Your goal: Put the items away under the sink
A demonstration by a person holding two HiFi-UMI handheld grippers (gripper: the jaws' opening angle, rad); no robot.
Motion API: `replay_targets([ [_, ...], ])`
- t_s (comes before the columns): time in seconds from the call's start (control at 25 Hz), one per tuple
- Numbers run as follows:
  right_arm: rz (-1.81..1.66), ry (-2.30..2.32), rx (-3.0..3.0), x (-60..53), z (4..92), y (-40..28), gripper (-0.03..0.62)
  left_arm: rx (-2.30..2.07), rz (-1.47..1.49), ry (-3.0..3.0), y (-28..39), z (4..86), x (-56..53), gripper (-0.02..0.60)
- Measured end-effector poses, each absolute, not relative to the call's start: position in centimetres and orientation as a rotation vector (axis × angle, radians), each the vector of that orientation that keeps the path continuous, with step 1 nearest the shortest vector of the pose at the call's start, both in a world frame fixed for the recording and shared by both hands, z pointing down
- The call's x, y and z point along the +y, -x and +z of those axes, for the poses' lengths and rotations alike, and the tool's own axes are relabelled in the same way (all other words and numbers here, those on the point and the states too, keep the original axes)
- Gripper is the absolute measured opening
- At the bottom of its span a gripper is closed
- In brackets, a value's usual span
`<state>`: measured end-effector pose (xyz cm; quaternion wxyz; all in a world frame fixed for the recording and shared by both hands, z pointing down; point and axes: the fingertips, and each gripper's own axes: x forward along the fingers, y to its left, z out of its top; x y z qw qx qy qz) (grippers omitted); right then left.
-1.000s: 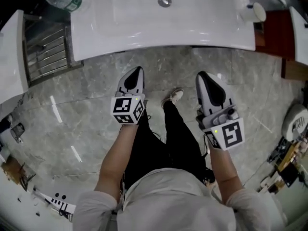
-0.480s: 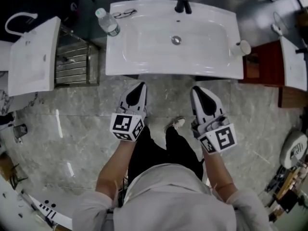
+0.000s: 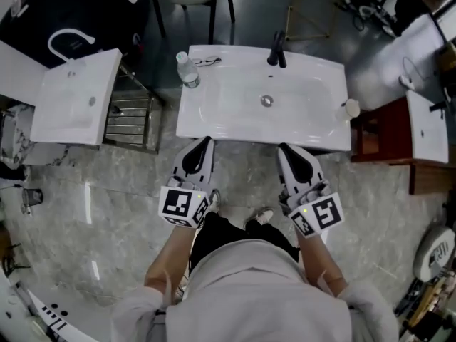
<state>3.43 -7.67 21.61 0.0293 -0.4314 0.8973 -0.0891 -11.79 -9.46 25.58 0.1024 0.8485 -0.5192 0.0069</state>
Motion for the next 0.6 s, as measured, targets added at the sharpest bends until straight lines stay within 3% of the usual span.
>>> replay_targets([
  [0.28, -0.190, 1.359, 2.741, -7.9, 17.9, -5.4, 0.041, -1.505, -0.217, -2.637, 10.7, 17.9, -10.5, 0.003],
  [0.6, -0.142, 1.378, 2.749, -8.1, 15.4, -7.4, 0.041, -1.477, -0.269, -2.711, 8.6, 14.8, -11.4, 0.002],
])
